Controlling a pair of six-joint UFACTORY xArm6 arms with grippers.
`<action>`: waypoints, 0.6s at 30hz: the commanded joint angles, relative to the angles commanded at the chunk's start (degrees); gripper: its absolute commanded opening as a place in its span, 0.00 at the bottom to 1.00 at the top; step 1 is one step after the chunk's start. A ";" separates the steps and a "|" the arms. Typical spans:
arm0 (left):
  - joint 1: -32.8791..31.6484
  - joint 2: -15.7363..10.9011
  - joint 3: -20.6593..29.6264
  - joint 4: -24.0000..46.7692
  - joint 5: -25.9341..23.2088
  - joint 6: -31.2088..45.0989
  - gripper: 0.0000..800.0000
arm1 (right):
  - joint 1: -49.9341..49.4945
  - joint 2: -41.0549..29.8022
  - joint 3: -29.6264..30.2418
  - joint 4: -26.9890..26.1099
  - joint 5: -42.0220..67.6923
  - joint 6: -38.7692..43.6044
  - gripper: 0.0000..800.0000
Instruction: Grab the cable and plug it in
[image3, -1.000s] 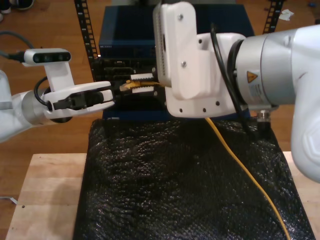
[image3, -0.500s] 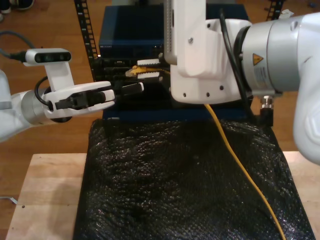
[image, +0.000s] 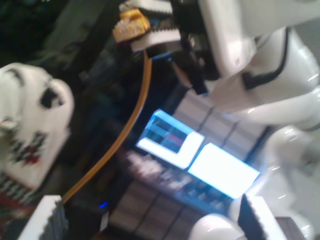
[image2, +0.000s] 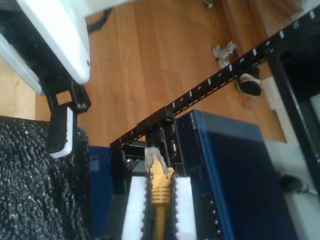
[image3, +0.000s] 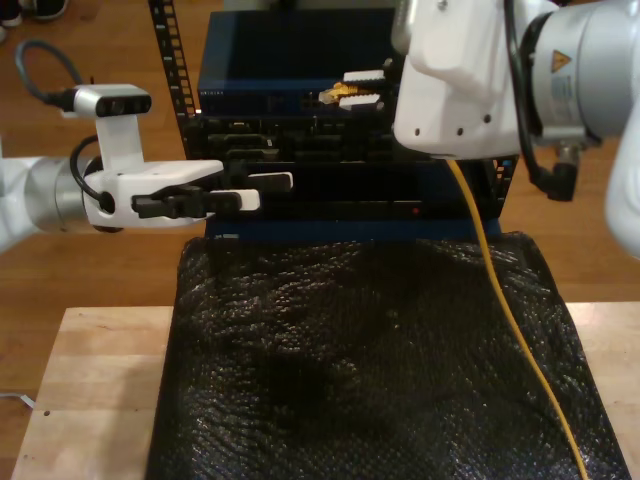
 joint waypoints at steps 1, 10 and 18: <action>0.09 -0.53 0.00 0.70 -1.32 -0.09 1.00 | -0.26 0.44 0.00 0.00 0.09 0.44 0.00; 0.88 -3.34 -0.44 7.56 -8.35 -0.09 1.00 | -5.01 3.52 -1.14 -0.09 4.84 4.40 0.00; 1.23 -6.86 -5.63 21.54 -13.45 -0.53 1.00 | -8.70 5.54 -0.53 -0.79 7.12 5.27 0.00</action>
